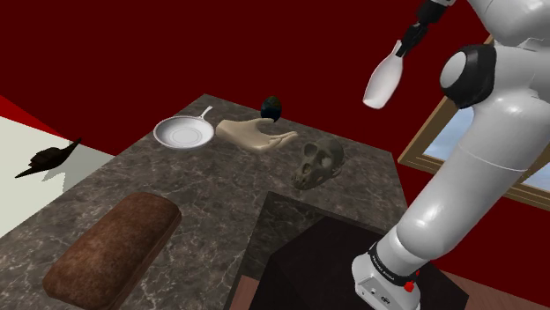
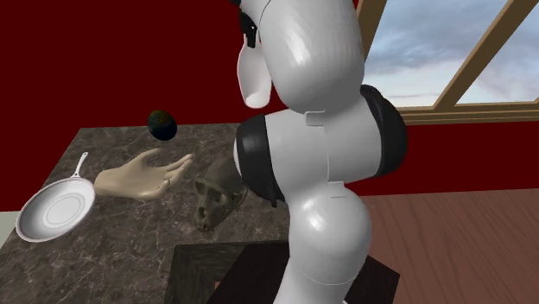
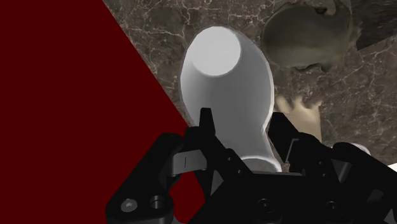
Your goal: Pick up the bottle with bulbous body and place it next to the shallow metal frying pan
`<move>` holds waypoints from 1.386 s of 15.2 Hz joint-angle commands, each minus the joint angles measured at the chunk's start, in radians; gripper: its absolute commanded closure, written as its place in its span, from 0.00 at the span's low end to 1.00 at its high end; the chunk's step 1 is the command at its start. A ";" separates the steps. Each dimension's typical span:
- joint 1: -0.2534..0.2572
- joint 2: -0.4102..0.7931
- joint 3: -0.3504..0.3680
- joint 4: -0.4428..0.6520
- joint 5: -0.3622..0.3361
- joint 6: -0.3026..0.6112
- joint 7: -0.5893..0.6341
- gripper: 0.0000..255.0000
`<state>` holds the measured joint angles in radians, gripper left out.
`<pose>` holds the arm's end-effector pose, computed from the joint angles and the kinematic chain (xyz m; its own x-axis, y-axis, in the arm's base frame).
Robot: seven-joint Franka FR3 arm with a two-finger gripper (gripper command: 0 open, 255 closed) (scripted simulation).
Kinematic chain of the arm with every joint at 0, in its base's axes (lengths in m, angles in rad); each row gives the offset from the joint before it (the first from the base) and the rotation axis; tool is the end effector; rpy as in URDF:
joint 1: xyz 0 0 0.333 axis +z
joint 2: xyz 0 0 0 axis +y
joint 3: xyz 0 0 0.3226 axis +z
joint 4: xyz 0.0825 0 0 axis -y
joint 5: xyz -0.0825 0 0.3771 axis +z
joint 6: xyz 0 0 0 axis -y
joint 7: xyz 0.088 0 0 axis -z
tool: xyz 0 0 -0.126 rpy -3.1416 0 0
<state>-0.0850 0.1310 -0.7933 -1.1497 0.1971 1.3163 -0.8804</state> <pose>0.3954 -0.3711 0.7257 0.9907 0.0658 0.1190 0.0666 -0.9978 -0.0023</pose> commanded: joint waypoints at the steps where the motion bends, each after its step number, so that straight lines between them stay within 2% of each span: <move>1: 0.051 -0.045 0.021 -0.055 -0.041 0.029 0.053 1.00; 4: 0.131 -0.130 0.072 -0.171 -0.114 0.093 0.157 1.00; 9: 0.207 -0.218 0.165 -0.313 -0.182 0.175 0.310 1.00; 15: 0.271 -0.259 0.259 -0.424 -0.213 0.256 0.465 1.00; 21: 0.325 -0.248 0.336 -0.483 -0.214 0.326 0.597 1.00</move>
<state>0.2307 -0.1144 -0.4719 -1.6150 -0.0147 1.6254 -0.3084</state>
